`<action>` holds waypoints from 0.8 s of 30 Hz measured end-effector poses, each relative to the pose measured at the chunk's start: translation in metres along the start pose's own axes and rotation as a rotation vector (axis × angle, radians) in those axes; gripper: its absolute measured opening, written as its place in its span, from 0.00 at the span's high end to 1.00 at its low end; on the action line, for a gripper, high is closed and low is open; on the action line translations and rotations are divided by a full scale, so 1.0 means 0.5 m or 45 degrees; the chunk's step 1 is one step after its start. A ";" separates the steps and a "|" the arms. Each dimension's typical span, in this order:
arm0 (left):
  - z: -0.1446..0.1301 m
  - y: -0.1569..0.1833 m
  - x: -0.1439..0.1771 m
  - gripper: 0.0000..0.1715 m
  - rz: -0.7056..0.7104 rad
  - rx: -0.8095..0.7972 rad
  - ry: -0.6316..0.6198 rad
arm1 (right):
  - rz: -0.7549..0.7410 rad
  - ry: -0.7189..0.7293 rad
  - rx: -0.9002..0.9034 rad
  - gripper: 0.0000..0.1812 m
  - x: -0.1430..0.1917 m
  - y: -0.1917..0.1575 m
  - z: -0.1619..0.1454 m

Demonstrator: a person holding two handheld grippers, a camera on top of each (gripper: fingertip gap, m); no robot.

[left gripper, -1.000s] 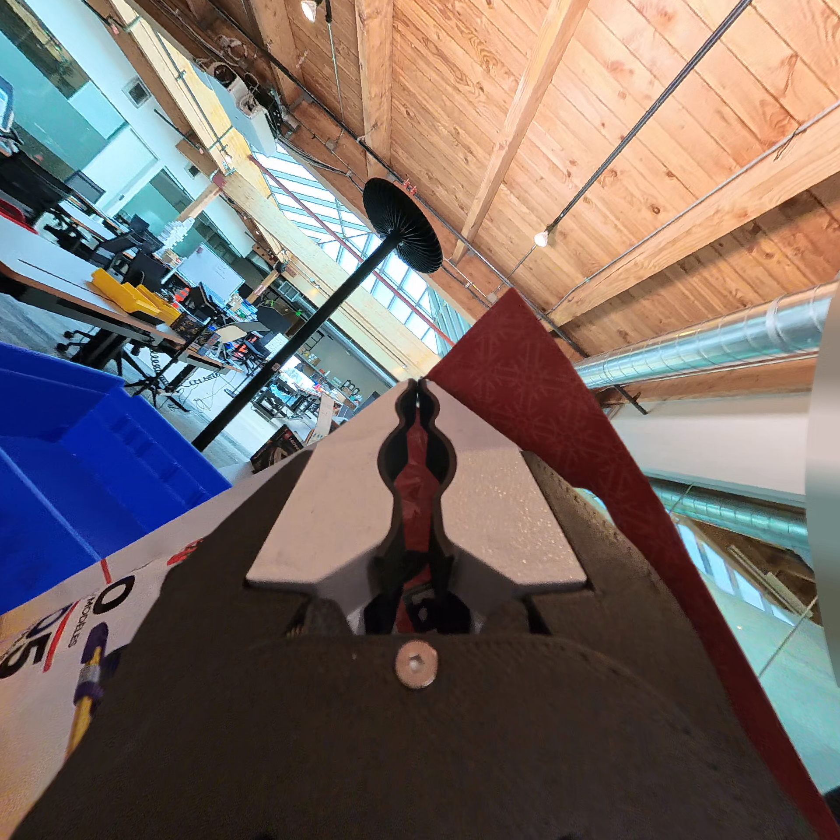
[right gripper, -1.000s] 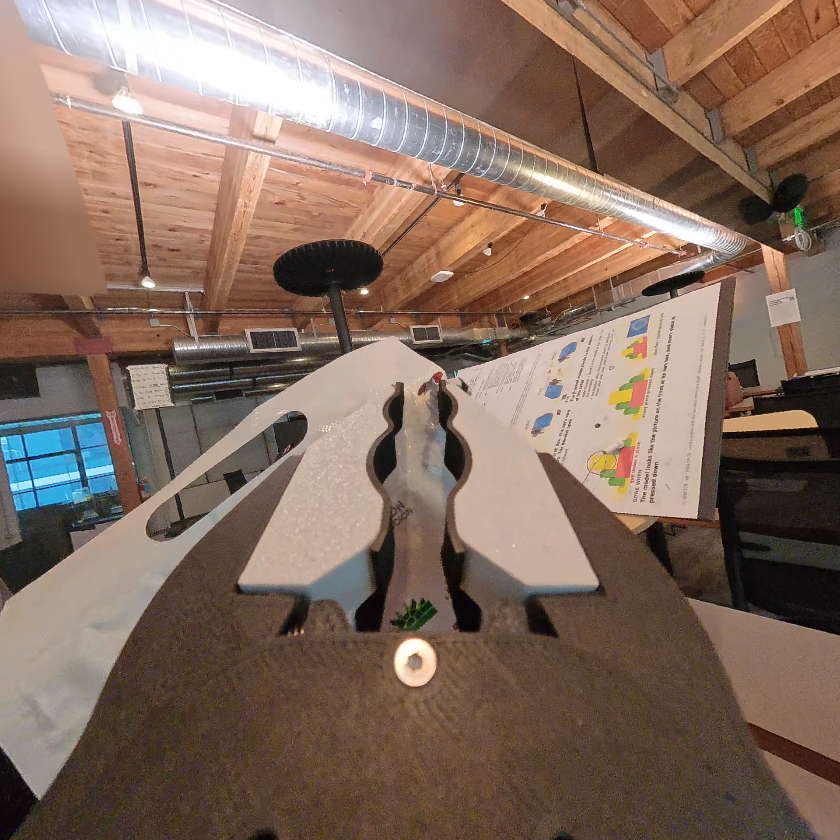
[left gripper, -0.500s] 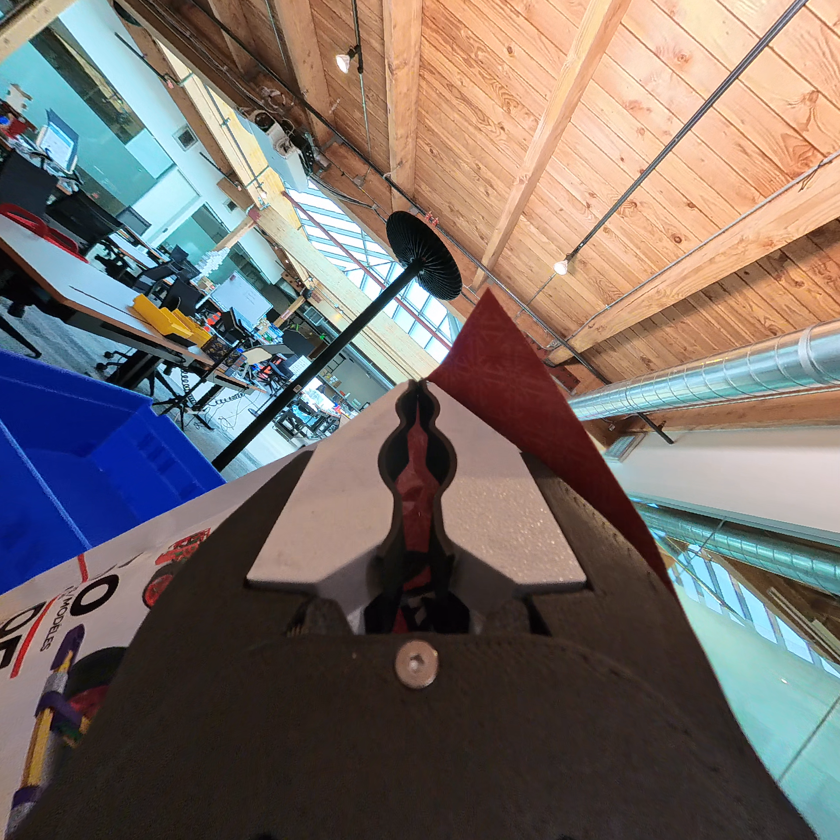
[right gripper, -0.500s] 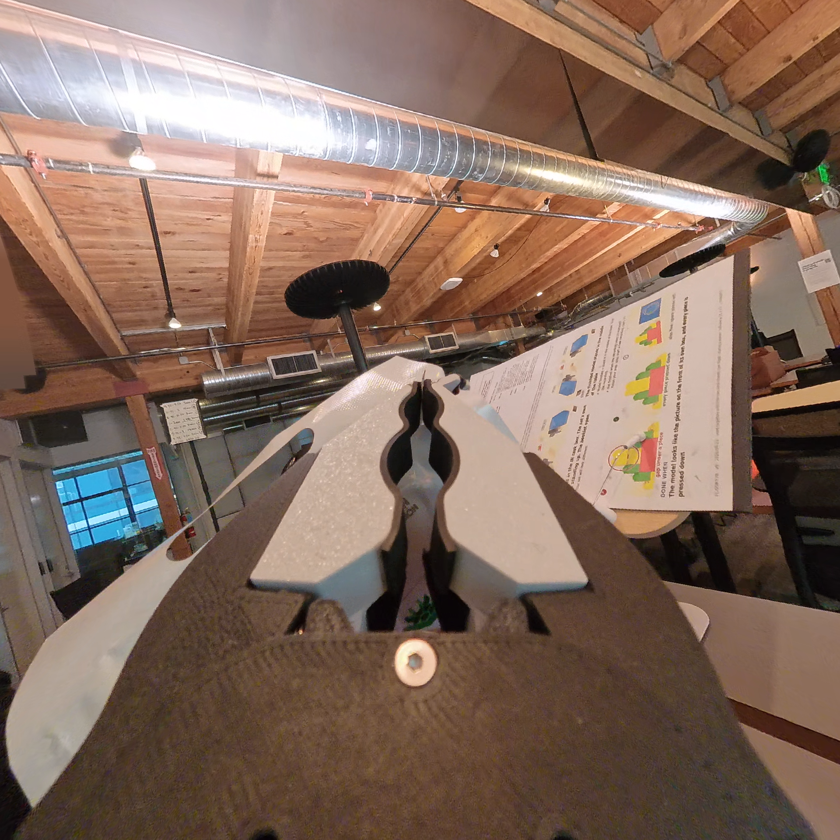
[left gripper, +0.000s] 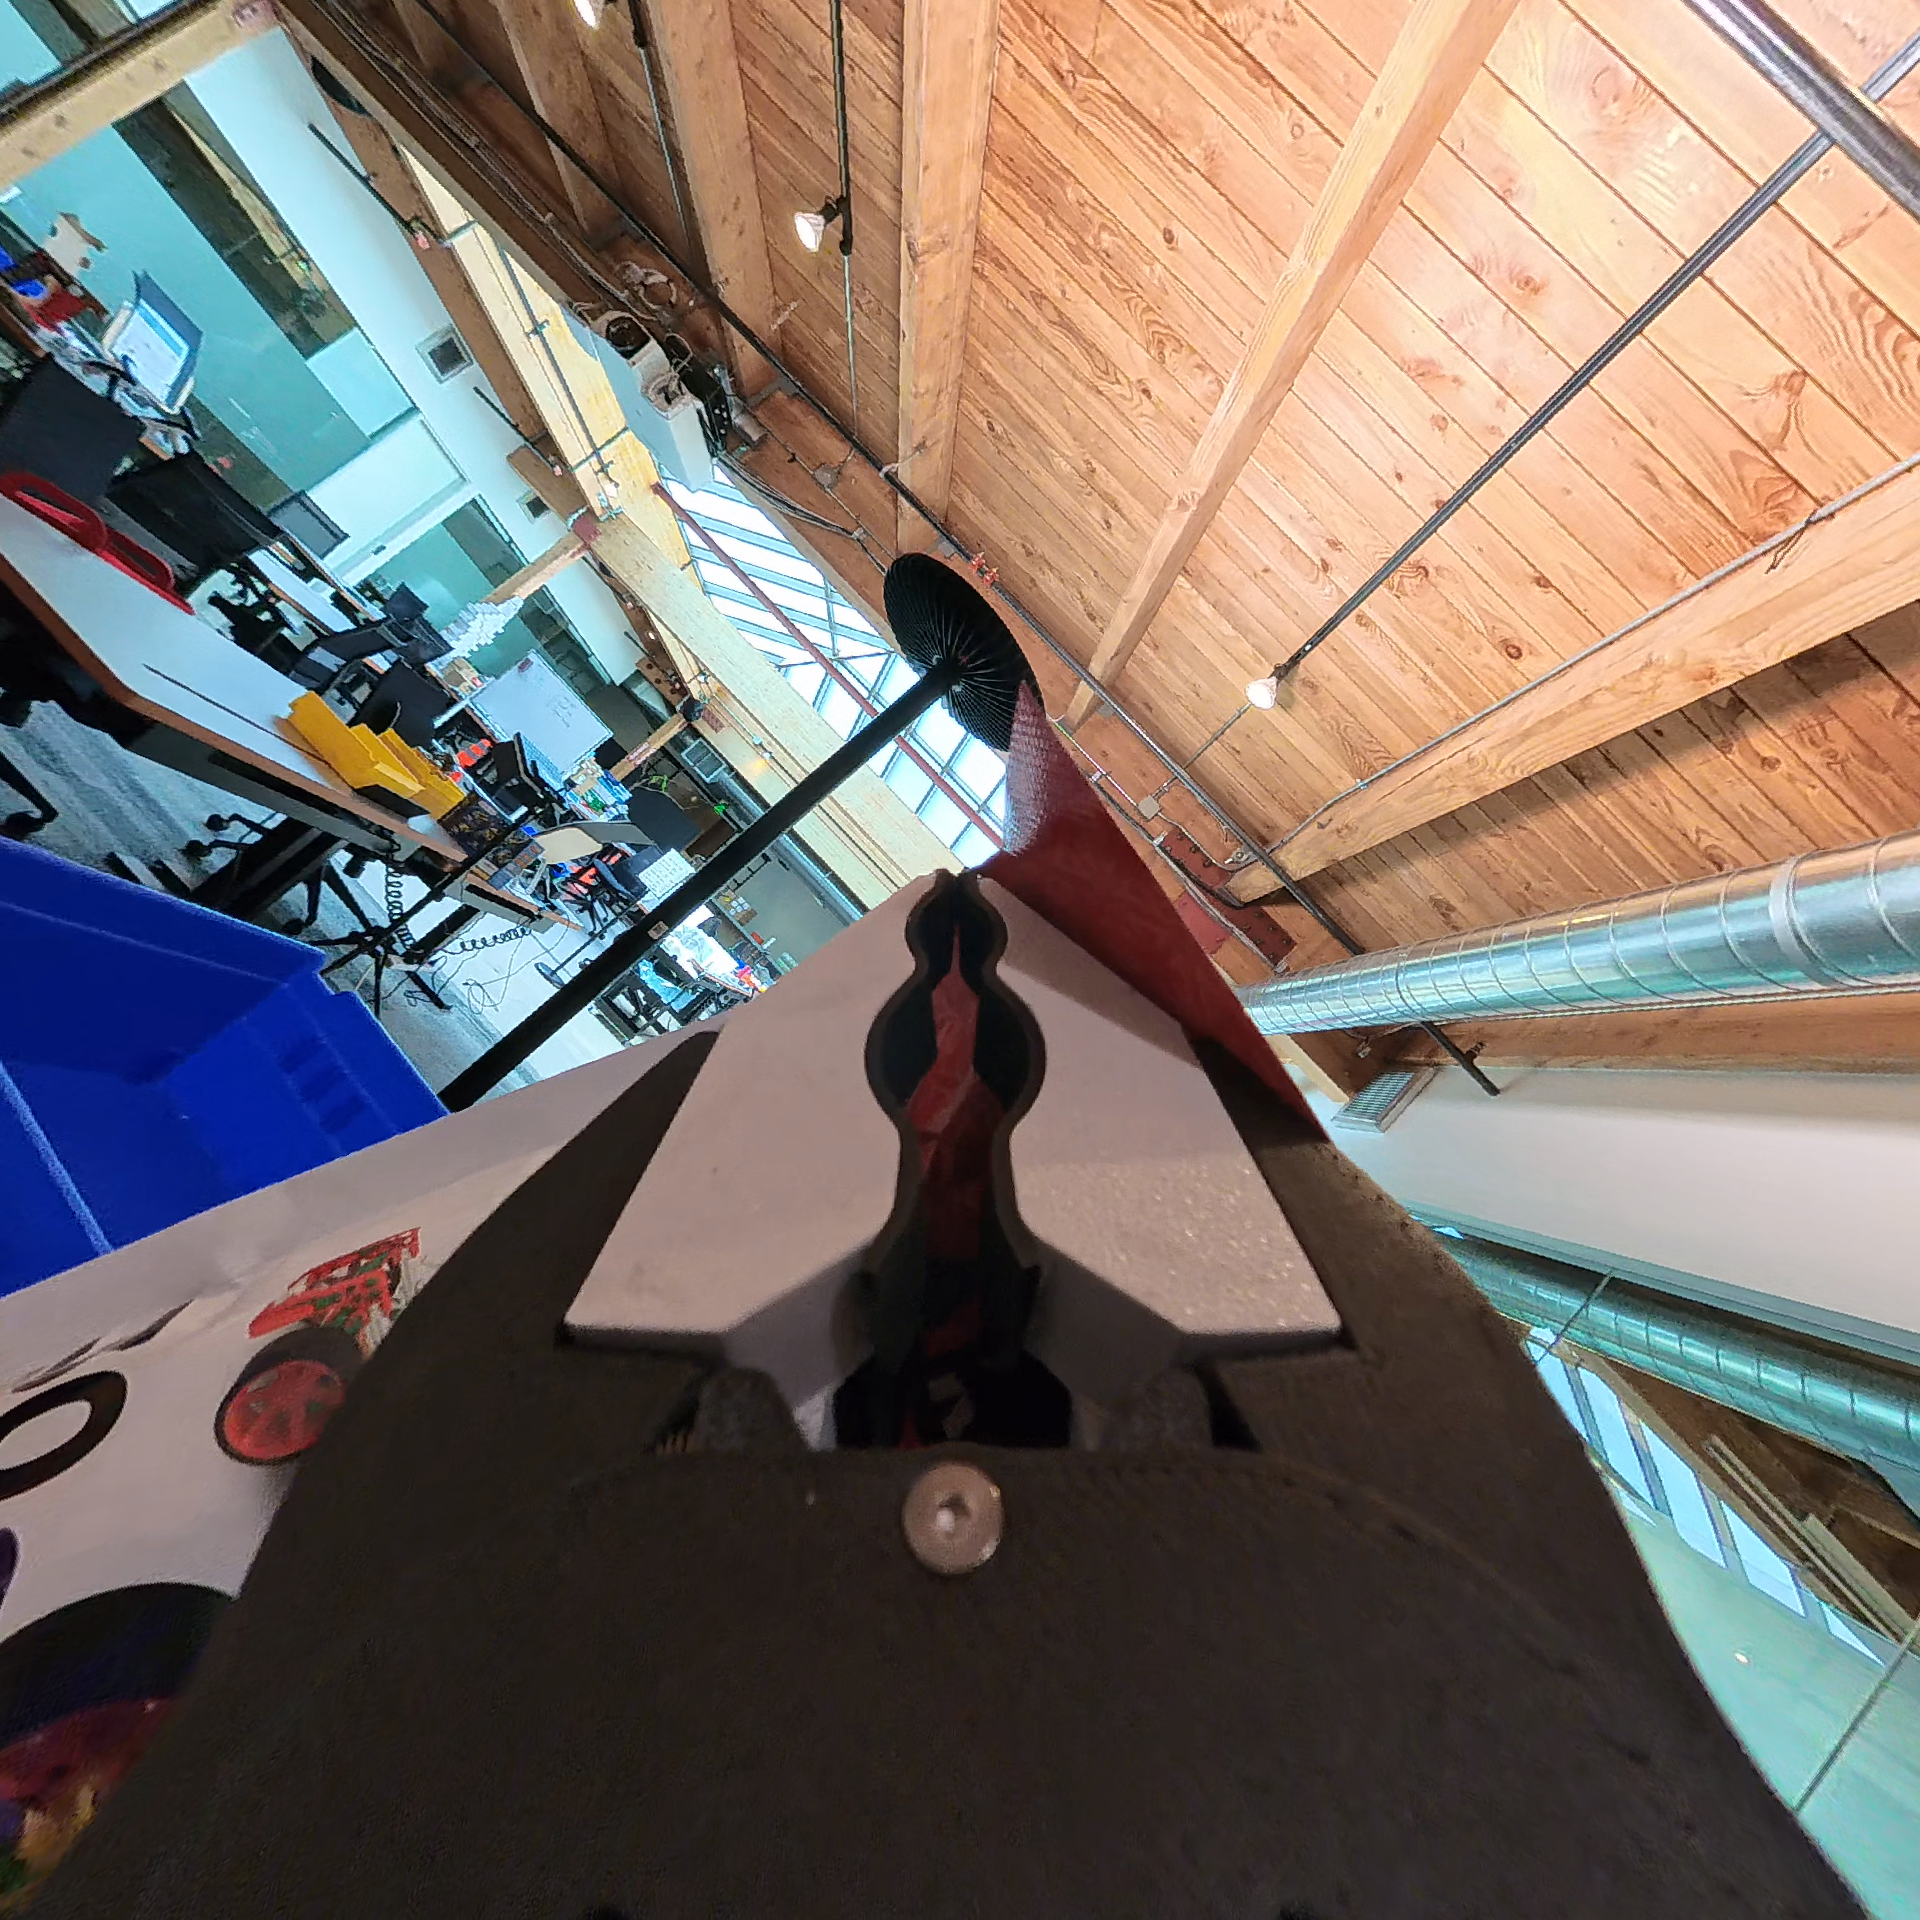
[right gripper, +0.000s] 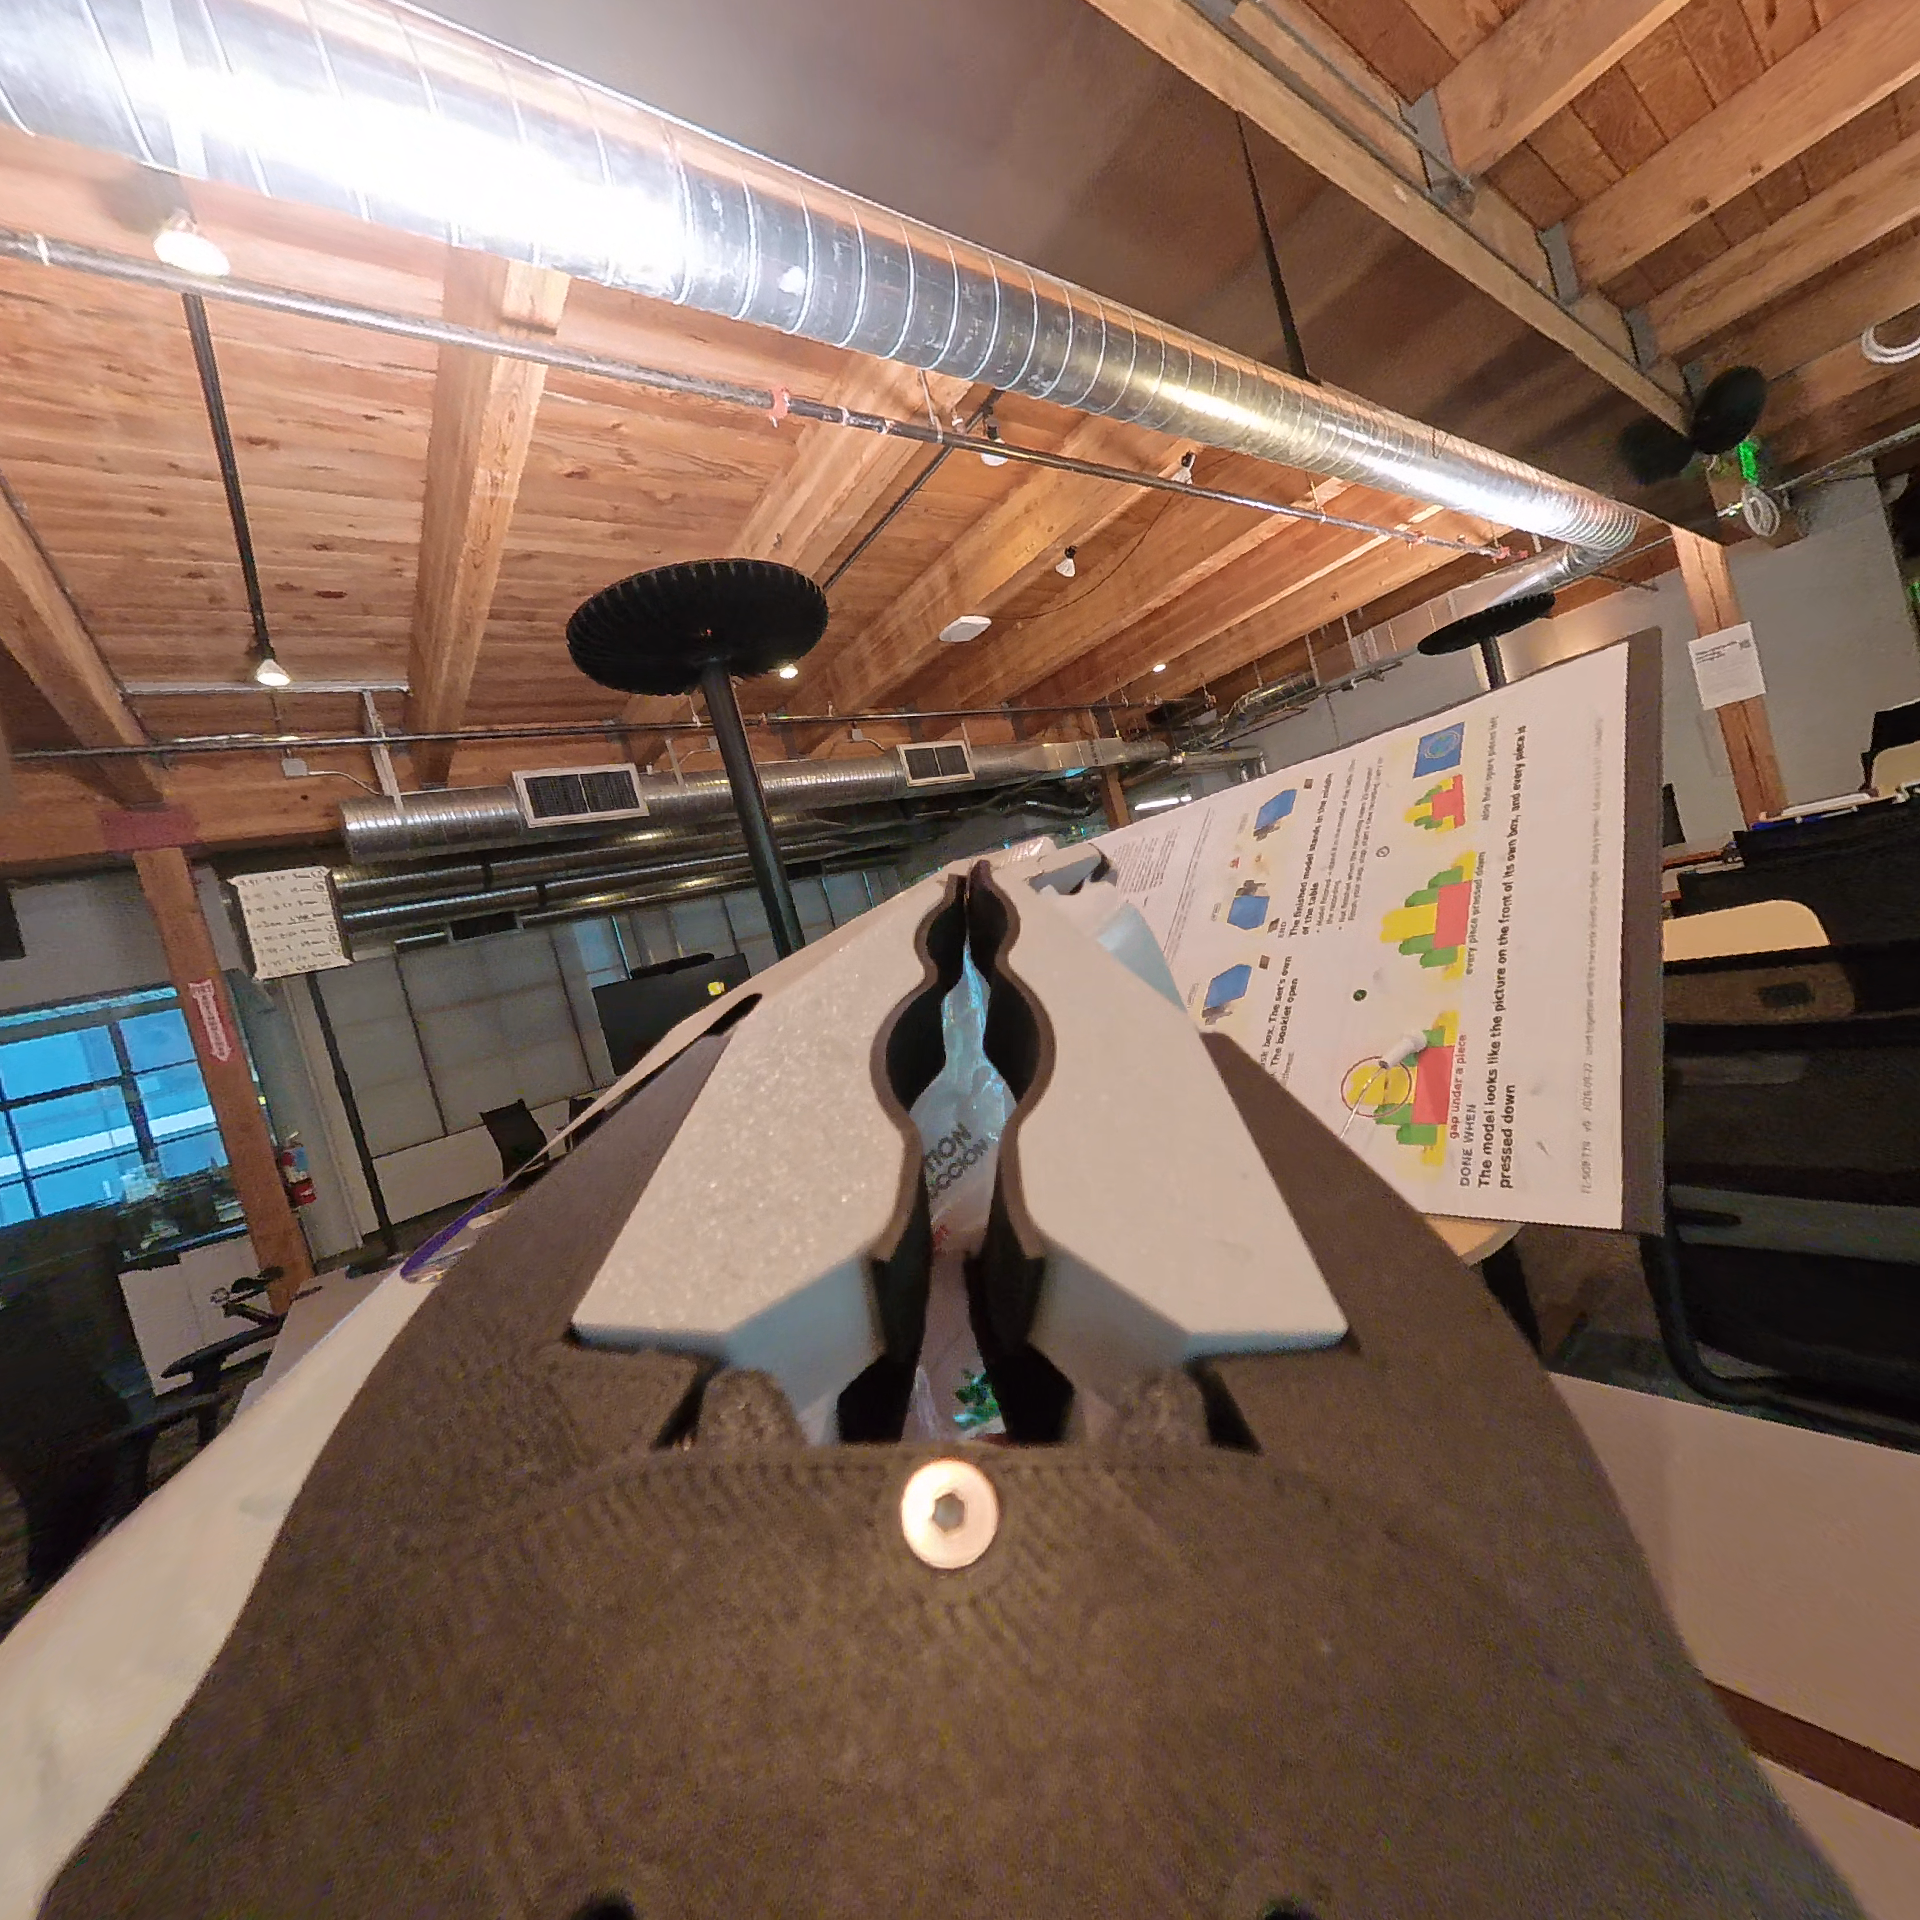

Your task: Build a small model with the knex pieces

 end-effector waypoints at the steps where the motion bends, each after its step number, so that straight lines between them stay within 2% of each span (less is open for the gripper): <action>1: 0.000 0.000 -0.003 1.00 0.003 0.003 -0.002 | -0.008 0.010 -0.002 1.00 0.001 0.002 0.002; 5: -0.001 -0.003 -0.021 1.00 0.012 0.017 -0.002 | -0.061 0.005 0.047 1.00 0.004 0.008 0.012; 6: 0.014 -0.022 -0.020 1.00 0.095 0.042 0.047 | -0.002 0.006 0.094 1.00 0.001 -0.011 0.014; 7: 0.054 -0.055 -0.015 1.00 0.147 0.147 0.132 | 0.123 0.003 0.172 1.00 -0.006 -0.053 0.017; 8: 0.088 -0.083 -0.010 1.00 0.163 0.206 0.183 | 0.164 -0.075 0.258 1.00 -0.020 -0.087 0.008; 9: 0.087 -0.074 -0.016 1.00 0.155 0.072 0.137 | 0.159 -0.157 0.312 1.00 -0.033 -0.100 -0.009; 10: 0.069 -0.049 -0.026 1.00 0.129 -0.041 0.072 | 0.131 -0.162 0.279 1.00 -0.031 -0.090 -0.014; 12: 0.060 -0.020 -0.032 1.00 0.013 -0.016 0.049 | 0.052 -0.033 0.154 1.00 -0.002 -0.052 0.023; 14: 0.053 -0.012 -0.042 1.00 -0.122 0.107 -0.024 | 0.046 0.027 0.151 1.00 0.008 -0.048 0.049; 16: 0.038 0.010 -0.045 1.00 -0.213 0.121 -0.060 | 0.009 0.006 0.185 0.96 0.004 -0.036 0.053; 17: 0.022 0.027 -0.047 1.00 -0.277 0.128 -0.122 | -0.013 -0.011 0.196 0.88 0.005 -0.025 0.051; 20: -0.001 0.048 -0.052 1.00 -0.367 0.200 -0.204 | -0.057 0.049 0.207 0.83 0.031 -0.002 0.077; 24: -0.045 0.067 -0.054 1.00 -0.489 0.295 -0.372 | 0.014 0.049 0.247 0.82 0.033 -0.011 0.085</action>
Point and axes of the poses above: each gripper's, where its closed fingertips meet, x back along the fingers, z out of its top, y = z × x across the jaws, the point moved 4 cm from there along x, back along the fingers, and after that the axes turned 14 degrees about x, right-handed, at the moved point
